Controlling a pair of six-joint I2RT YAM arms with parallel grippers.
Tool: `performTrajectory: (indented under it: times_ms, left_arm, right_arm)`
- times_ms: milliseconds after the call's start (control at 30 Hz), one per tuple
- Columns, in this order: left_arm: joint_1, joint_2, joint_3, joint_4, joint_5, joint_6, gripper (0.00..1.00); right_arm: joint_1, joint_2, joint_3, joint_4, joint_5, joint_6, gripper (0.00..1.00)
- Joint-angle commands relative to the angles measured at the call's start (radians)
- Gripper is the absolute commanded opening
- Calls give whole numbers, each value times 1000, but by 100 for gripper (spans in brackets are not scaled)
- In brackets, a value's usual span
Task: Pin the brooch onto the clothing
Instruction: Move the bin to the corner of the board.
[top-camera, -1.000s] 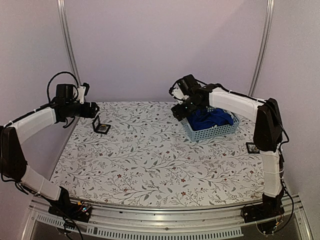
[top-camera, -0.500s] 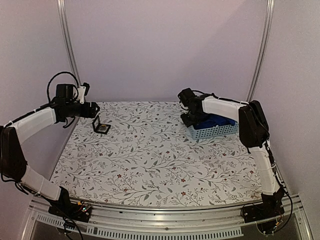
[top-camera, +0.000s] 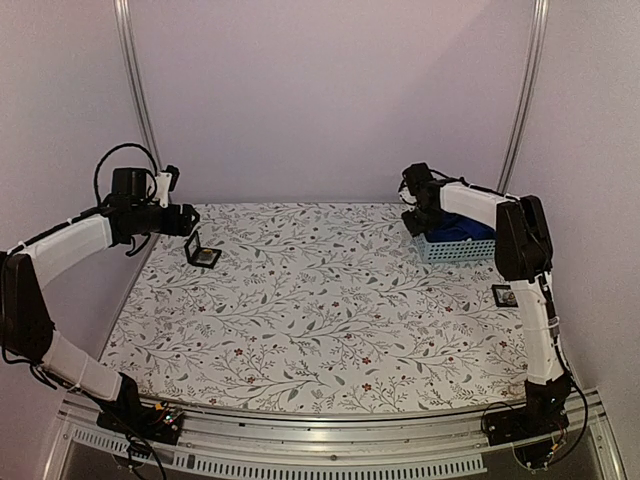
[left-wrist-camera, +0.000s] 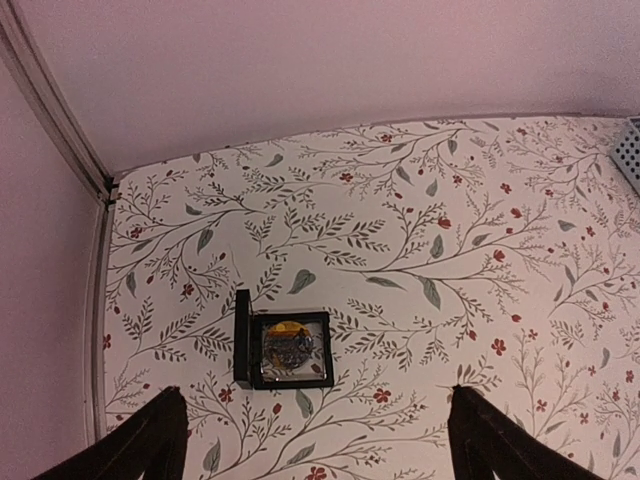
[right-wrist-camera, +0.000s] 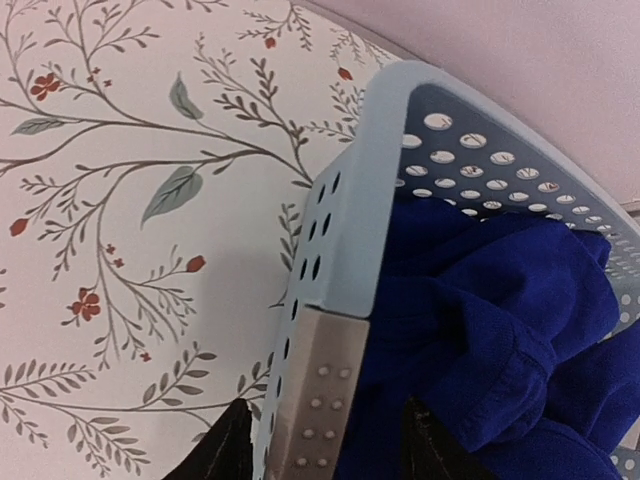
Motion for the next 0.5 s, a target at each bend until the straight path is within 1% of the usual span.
performTrajectory:
  times_ms: [0, 67, 133, 233, 300, 367, 467]
  left_arm:
    - [-8, -2, -12, 3, 9, -2, 90]
    - [-9, 2, -12, 1, 10, -4, 90]
    - [-9, 1, -14, 0, 11, -4, 90]
    - [-10, 3, -12, 2, 29, -5, 90]
    - [-10, 6, -12, 2, 49, -7, 90]
    - [-12, 4, -14, 3, 53, -7, 90]
    - [-13, 1, -14, 1, 41, -6, 90]
  right_arm:
    - [-21, 0, 41, 21, -4, -59, 54]
    - [-22, -16, 47, 9, 1, -91, 58]
    - [-21, -47, 59, -10, -49, -108, 66]
    - [-21, -146, 53, 5, -158, -96, 86]
    - [-25, -216, 24, 46, -175, -77, 97]
    - [-43, -273, -25, 94, -160, -47, 99]
    - [-112, -310, -65, 98, -62, 35, 99]
